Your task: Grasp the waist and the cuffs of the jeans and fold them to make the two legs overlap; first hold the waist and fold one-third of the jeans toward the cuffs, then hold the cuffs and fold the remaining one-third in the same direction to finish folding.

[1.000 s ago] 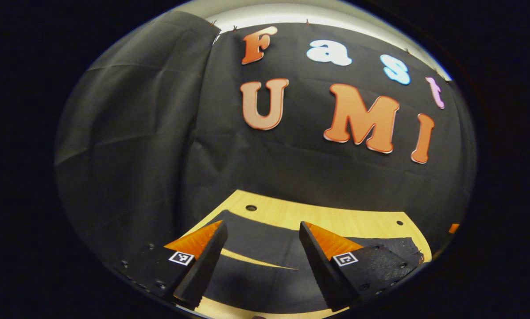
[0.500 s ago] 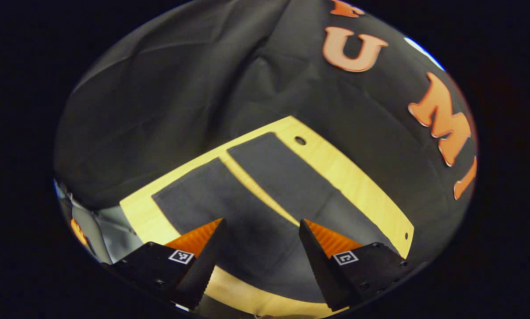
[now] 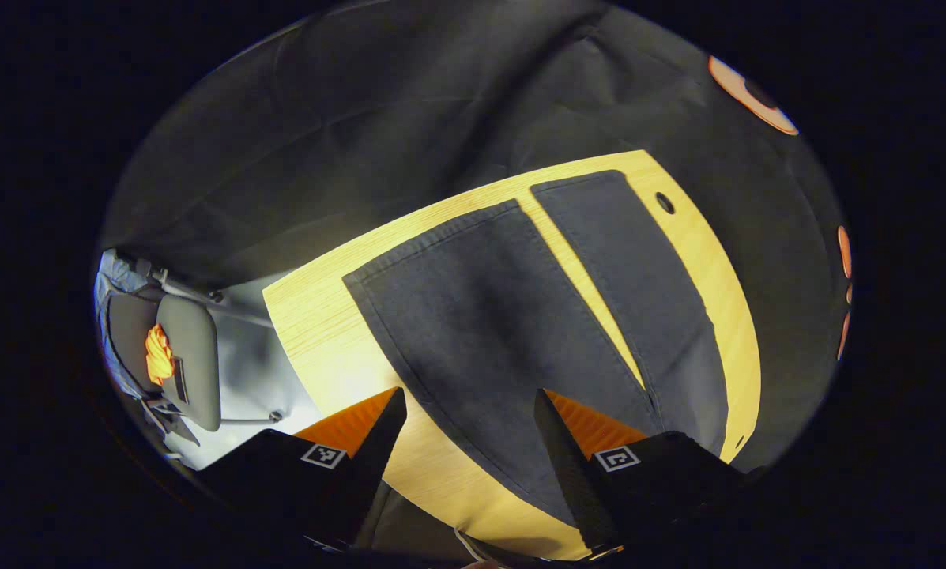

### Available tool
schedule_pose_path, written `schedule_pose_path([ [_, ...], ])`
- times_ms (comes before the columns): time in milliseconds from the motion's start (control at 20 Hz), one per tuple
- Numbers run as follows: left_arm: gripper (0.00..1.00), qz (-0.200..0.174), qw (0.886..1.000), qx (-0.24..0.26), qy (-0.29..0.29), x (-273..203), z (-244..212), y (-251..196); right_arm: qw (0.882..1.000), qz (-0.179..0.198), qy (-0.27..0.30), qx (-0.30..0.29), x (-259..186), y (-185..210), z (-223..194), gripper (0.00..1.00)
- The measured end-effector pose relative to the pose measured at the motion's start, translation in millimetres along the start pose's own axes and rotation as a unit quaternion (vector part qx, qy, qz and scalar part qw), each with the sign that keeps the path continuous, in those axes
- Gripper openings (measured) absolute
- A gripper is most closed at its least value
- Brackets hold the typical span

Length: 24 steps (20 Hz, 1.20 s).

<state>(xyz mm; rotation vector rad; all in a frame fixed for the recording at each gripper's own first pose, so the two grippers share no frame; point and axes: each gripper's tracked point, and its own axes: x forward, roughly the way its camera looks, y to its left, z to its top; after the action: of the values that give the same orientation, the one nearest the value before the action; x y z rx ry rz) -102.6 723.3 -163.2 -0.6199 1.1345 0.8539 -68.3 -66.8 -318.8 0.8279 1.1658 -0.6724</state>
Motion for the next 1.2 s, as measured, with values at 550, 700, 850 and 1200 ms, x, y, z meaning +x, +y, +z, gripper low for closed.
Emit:
schedule_pose_path([
  [550,0.98,0.069,0.991,-0.073,0.093,70.5,39.3,51.3,0.998,-0.057,0.035,0.008,27.8,-0.1,2.1,0.87],
  [700,0.98,0.098,0.986,-0.086,0.102,77.7,48.0,67.8,0.996,-0.082,0.044,0.006,29.2,-0.9,1.5,0.86],
  [850,0.97,0.097,0.984,-0.099,0.109,80.9,45.3,64.3,0.993,-0.110,0.045,-0.002,30.4,-3.6,1.5,0.85],
  [1200,0.31,0.076,0.996,-0.026,0.032,79.6,68.0,43.0,0.994,-0.088,0.026,-0.055,34.4,-2.5,5.9,0.25],
])
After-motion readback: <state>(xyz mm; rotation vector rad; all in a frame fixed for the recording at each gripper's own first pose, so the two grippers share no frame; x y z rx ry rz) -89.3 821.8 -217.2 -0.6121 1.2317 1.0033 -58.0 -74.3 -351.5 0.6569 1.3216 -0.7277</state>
